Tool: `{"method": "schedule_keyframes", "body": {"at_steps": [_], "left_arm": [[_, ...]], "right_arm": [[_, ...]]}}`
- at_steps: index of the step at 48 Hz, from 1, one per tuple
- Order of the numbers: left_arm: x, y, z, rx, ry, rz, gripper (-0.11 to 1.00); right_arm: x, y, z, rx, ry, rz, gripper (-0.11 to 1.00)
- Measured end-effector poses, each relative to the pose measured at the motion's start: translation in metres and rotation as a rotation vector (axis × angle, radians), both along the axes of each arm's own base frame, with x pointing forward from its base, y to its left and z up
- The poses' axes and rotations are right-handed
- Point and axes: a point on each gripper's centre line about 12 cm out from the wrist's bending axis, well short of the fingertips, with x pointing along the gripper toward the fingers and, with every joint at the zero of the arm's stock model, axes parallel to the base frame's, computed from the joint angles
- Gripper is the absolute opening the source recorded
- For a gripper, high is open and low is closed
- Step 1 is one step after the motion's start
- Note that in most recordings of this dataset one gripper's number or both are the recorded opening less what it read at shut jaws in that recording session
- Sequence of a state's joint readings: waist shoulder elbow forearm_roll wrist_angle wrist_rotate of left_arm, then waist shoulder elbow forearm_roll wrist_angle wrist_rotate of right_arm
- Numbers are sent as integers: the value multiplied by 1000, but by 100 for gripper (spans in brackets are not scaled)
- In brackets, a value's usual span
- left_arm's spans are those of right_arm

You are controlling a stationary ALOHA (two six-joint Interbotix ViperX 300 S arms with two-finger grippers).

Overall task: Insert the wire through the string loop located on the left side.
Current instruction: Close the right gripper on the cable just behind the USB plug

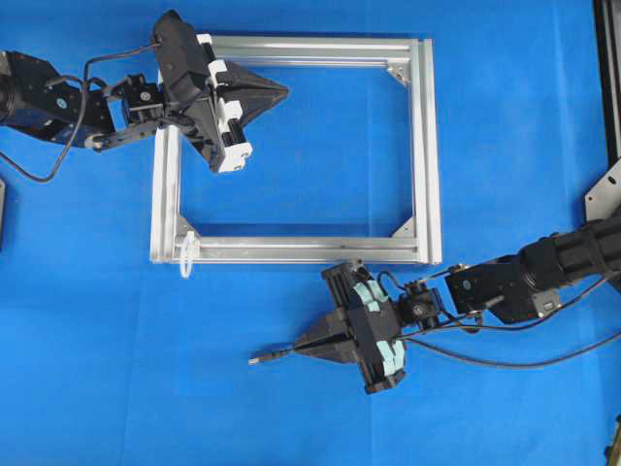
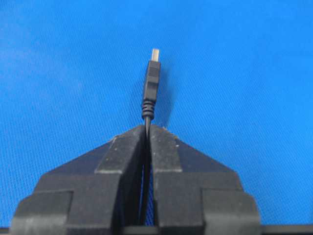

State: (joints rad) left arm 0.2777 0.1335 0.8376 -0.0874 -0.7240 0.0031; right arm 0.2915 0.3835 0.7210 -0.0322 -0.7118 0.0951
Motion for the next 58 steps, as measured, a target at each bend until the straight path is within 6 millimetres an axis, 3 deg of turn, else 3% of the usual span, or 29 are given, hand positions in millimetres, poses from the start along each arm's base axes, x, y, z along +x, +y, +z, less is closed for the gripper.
{"method": "schedule_keyframes", "body": {"at_steps": [14,20,58], "left_arm": [[0,0,-1,-1,4,0,0],[-1,0,-2,-4,12,0,0],[-1,0,-2,-6,16,1,0]], "right_arm": [[-1,-1,49,-4,-16,-1,-10],[-4,-2,61,-6,-12,-1,-10],[-4,-3,63,-7,-9,-4,-10]]}}
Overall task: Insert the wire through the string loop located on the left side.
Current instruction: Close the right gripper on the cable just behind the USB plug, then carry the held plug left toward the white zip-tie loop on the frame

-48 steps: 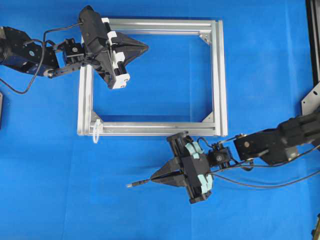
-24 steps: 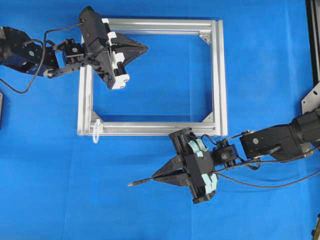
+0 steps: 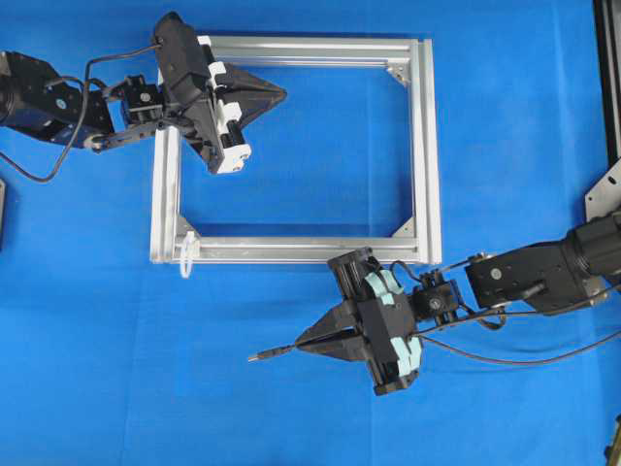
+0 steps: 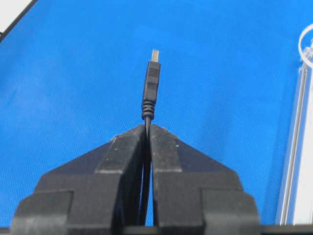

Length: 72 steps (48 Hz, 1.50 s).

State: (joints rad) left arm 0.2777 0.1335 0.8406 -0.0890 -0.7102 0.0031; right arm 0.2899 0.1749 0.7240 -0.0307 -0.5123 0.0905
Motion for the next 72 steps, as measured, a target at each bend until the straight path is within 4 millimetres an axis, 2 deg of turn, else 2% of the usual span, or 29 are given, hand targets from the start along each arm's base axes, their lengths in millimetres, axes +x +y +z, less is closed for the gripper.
{"method": "schedule_keyframes", "body": {"at_steps": [38,45,60,72], "left_arm": [[0,0,0,1,0,-1,0],[0,0,0,0,2,-1,0],[-1,0,-1,0,5,0,0],[-2,0,-2,2,7,-1,0]], "right_arm": [[1,-2,0,0,1,-5,-10],[5,-17,-1,4,6,-49,-10],[14,-71,-1,13,15,-194,-10],[16,-89,-8,11,32,-240,-10]]}}
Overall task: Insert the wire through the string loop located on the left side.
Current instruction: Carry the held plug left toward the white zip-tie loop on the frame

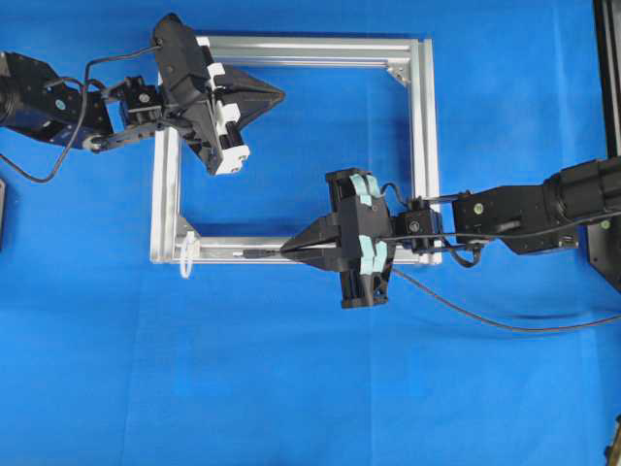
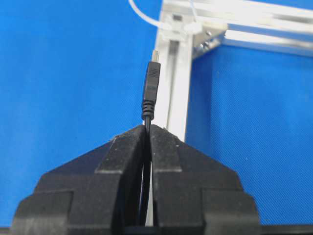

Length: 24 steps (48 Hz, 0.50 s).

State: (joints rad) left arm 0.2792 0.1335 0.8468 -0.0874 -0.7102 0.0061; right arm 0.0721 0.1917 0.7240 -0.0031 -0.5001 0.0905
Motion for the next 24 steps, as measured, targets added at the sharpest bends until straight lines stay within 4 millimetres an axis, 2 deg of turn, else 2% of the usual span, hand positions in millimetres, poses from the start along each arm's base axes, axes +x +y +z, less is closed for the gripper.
{"method": "schedule_keyframes", "body": {"at_steps": [17,24], "left_arm": [[0,-1,0,0,0,-2,0],[0,-1,0,0,0,-2,0]], "right_arm": [[1,-2,0,-1,-2,-3,-10],[9,-1,1,0,-14,-2,-10]]}}
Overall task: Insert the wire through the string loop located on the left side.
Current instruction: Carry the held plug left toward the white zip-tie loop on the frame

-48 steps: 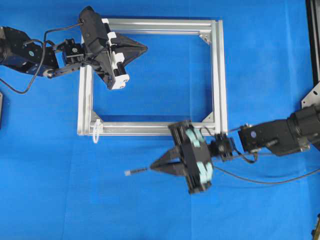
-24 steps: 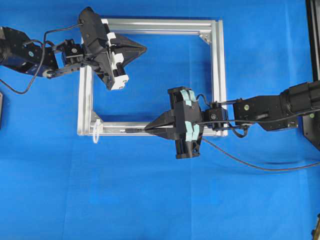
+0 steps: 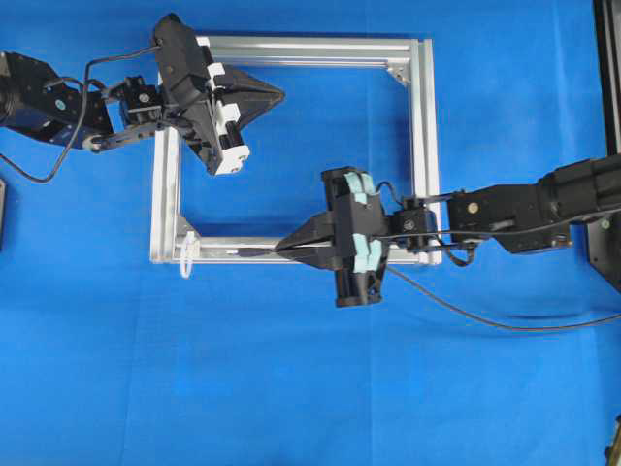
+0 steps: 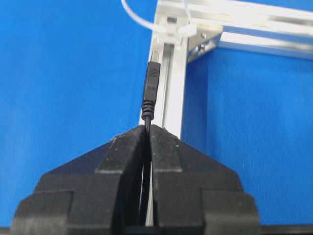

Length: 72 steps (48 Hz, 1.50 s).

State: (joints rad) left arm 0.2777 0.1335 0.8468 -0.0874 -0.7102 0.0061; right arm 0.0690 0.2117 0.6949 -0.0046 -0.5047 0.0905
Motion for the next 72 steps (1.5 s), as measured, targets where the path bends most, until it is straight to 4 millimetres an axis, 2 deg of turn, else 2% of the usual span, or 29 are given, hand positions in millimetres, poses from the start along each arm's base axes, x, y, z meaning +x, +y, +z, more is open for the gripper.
{"method": "schedule_keyframes", "body": {"at_steps": [15,23,72], "left_arm": [[0,0,0,0,0,0,0],[0,0,0,-1,-2,0,0],[-2,0,-2,-1,6,0,0]], "right_arm": [[33,2,-5,2,-24,0,-10],[44,2,-7,3,-34,-3,-10],[45,2,-7,2,-32,-2,-10]]}}
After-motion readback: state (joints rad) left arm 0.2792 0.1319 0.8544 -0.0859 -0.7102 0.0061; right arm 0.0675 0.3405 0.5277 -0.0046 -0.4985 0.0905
